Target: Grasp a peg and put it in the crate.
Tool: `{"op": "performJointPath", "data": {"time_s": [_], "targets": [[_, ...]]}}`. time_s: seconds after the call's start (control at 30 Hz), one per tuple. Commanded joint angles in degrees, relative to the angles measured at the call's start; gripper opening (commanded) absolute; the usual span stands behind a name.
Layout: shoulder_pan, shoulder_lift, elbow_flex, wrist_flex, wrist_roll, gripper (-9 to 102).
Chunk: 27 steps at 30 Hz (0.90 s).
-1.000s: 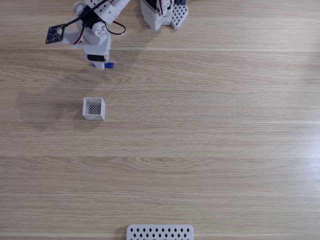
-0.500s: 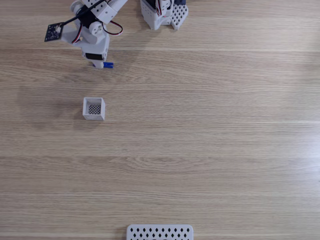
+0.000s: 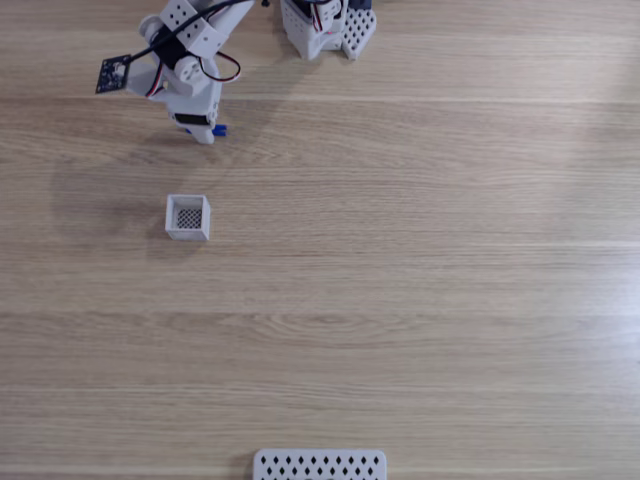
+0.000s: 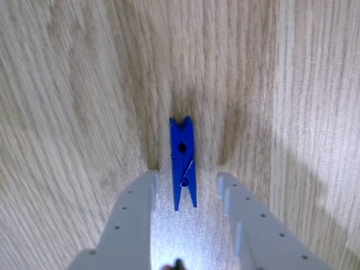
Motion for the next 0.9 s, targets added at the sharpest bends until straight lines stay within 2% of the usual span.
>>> {"op": "performJointPath", "data": {"time_s": [0.0,0.1,0.23,0.33,0.43,0.57,0.7,0.77,0.87], "targets": [[0.53,-0.09,-0.53,0.09,-0.35,14],[0.44,-0.26,-0.53,0.09,-0.35,10],[0.53,0.62,-0.53,0.09,-0.53,-3],[-0.44,5.45,-0.53,-0.09,-3.43,0],[-3.87,13.1,-0.44,-4.92,-14.06,-1],[-7.21,20.39,3.25,-22.59,-33.13,-1],[-8.53,22.32,12.66,-49.92,-48.08,-1],[-9.76,22.24,17.31,-64.07,-52.56,-1],[-11.34,21.97,22.94,-81.12,-53.53,-1]]}}
